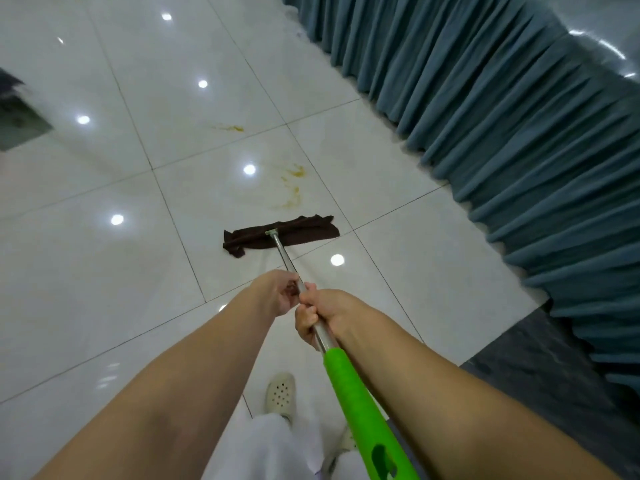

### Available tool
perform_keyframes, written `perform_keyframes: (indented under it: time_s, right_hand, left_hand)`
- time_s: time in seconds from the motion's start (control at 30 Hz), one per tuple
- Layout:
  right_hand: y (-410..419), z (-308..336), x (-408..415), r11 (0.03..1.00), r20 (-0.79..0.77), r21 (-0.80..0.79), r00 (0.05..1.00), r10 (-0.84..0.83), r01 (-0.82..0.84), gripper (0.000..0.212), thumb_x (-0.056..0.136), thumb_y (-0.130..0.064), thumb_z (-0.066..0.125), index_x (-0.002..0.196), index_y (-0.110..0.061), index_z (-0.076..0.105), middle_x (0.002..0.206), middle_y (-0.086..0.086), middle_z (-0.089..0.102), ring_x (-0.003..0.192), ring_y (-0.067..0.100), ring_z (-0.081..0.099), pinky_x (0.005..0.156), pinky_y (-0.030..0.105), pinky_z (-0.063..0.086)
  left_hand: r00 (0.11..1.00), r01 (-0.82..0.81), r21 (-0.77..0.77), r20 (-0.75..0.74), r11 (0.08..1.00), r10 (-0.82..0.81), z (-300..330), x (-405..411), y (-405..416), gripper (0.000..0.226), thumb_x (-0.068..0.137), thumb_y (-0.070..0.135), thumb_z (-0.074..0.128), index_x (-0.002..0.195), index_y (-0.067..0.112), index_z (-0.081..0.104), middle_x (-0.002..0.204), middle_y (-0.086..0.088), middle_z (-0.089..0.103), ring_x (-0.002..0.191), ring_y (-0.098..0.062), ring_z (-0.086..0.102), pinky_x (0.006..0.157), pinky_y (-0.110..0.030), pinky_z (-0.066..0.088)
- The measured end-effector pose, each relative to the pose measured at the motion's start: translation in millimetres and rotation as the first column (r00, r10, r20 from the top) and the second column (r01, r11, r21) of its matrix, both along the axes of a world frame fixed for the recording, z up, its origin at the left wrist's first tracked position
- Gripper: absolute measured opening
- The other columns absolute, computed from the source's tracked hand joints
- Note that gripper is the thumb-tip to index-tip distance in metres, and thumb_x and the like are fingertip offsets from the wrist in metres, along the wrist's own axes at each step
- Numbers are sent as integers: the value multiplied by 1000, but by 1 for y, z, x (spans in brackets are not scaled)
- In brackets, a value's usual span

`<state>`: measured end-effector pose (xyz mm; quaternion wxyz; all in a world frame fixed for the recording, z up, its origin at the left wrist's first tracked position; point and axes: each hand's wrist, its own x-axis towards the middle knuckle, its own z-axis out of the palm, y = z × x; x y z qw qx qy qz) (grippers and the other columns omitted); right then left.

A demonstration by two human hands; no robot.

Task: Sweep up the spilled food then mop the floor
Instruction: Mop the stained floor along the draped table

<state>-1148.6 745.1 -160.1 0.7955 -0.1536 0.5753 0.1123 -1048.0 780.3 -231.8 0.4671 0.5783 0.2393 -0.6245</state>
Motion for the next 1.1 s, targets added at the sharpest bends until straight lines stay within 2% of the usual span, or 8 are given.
perform_keyframes:
  time_s: [0.23, 0.33, 0.43, 0.53, 0.67, 0.77, 0.9, 1.1]
  right_hand:
    - [8, 17, -58, 995, 17, 51, 996, 88, -89, 25, 98, -9, 42, 81, -24, 51, 36, 2, 35, 22, 7, 29, 27, 7, 27]
    - [-1, 29, -88, 988, 27, 53, 989, 143, -144, 30, 100, -10, 41, 72, -16, 50, 34, 2, 36, 20, 7, 29, 27, 7, 27]
    - [-15, 43, -117, 981, 50, 44, 981, 188, -190, 35, 101, -9, 37, 67, -8, 48, 34, 2, 36, 19, 6, 29, 25, 8, 27]
    - [-23, 56, -143, 985, 71, 44, 984, 164, -167, 38, 101, -7, 35, 65, -4, 46, 33, 3, 37, 18, 6, 29, 23, 9, 27]
    - [-34, 63, -176, 988, 48, 16, 987, 151, -152, 36, 100, -6, 36, 65, -3, 46, 34, 4, 37, 17, 7, 29, 22, 10, 26]
    - [-47, 66, -190, 982, -4, -32, 983, 186, -186, 31, 99, -8, 40, 70, -5, 49, 35, 4, 38, 19, 8, 30, 24, 8, 28]
    - [-67, 69, -194, 983, -28, -42, 984, 178, -179, 29, 98, -7, 43, 70, -4, 51, 37, 4, 38, 21, 8, 31, 26, 8, 29]
    - [-86, 78, -164, 987, 1, -67, 989, 145, -145, 27, 98, -10, 48, 72, -5, 54, 39, 4, 42, 23, 7, 33, 28, 7, 31]
  left_hand:
    - [989, -149, -16, -23, 989, 149, 5, -62, 25, 31, 104, 15, 33, 84, -5, 48, 70, -15, 55, 61, -20, 52, 33, -22, 49]
    - [988, -157, -2, 8, 988, 157, 11, -96, 23, 34, 102, 15, 37, 75, -4, 48, 53, -15, 58, 37, -20, 56, 28, -18, 44]
    - [988, -147, 9, 46, 989, 146, 17, -127, 13, 37, 101, 16, 41, 69, 0, 43, 57, -13, 48, 19, -17, 46, 24, -13, 37]
    - [991, -130, -9, 24, 991, 130, 19, -155, 4, 38, 101, 16, 43, 67, 0, 42, 60, -11, 42, 21, -17, 44, 25, -13, 37]
    - [998, -68, -21, 10, 997, 68, 25, -189, -12, 36, 100, 15, 45, 66, 1, 43, 59, -10, 42, 43, -17, 42, 28, -14, 38]
    - [1000, -5, -24, 25, 1000, 6, 32, -201, -27, 35, 99, 11, 43, 67, 0, 42, 40, -11, 49, 50, -18, 42, 31, -18, 41]
    - [997, -29, -42, 64, 999, 32, 39, -199, -47, 35, 99, 5, 40, 64, 2, 40, 26, -8, 42, 31, -20, 50, 25, -15, 38]
    - [997, -24, -74, 75, 997, 30, 56, -163, -70, 36, 99, 6, 40, 63, 3, 38, 23, -7, 38, 16, -14, 42, 24, -16, 39]
